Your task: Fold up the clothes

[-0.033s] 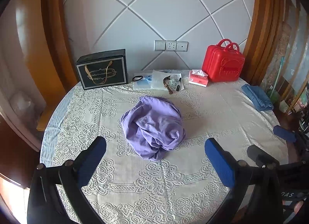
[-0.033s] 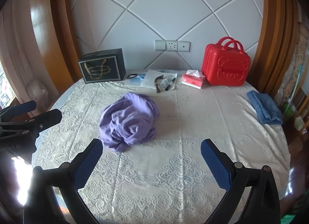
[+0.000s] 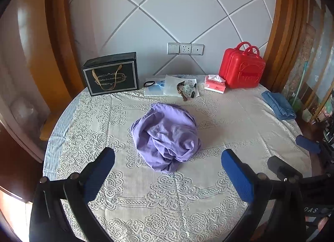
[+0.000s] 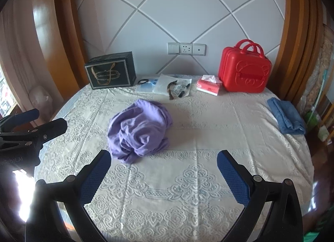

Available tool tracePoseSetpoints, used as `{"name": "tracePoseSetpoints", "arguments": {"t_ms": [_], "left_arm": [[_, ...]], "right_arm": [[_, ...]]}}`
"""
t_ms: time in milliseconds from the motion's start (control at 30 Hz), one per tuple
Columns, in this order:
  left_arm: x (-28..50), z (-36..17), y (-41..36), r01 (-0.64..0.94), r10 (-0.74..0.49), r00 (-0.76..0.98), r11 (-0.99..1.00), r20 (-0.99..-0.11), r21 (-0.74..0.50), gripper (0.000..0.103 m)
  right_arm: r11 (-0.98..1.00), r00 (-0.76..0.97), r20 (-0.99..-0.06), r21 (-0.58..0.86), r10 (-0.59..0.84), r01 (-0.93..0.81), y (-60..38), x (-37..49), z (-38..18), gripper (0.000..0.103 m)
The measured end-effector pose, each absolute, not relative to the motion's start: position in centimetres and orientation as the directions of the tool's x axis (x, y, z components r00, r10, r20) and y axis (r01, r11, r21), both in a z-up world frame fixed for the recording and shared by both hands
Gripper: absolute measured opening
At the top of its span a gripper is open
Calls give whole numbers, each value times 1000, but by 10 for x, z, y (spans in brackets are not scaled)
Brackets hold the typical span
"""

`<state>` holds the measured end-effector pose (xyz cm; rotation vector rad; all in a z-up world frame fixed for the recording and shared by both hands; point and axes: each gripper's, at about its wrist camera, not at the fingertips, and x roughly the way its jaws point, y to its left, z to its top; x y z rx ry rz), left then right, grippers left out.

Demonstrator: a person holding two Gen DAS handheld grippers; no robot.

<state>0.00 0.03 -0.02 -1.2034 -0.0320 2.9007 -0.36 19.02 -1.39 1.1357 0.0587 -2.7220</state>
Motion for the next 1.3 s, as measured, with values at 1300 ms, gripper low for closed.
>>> {"name": "tracePoseSetpoints", "arguments": {"t_ms": [1300], "left_arm": [[-27, -39, -14, 96, -32, -612, -995, -791, -34, 103]], "right_arm": [[-976, -652, -735, 61, -185, 207, 198, -27, -34, 103]]}}
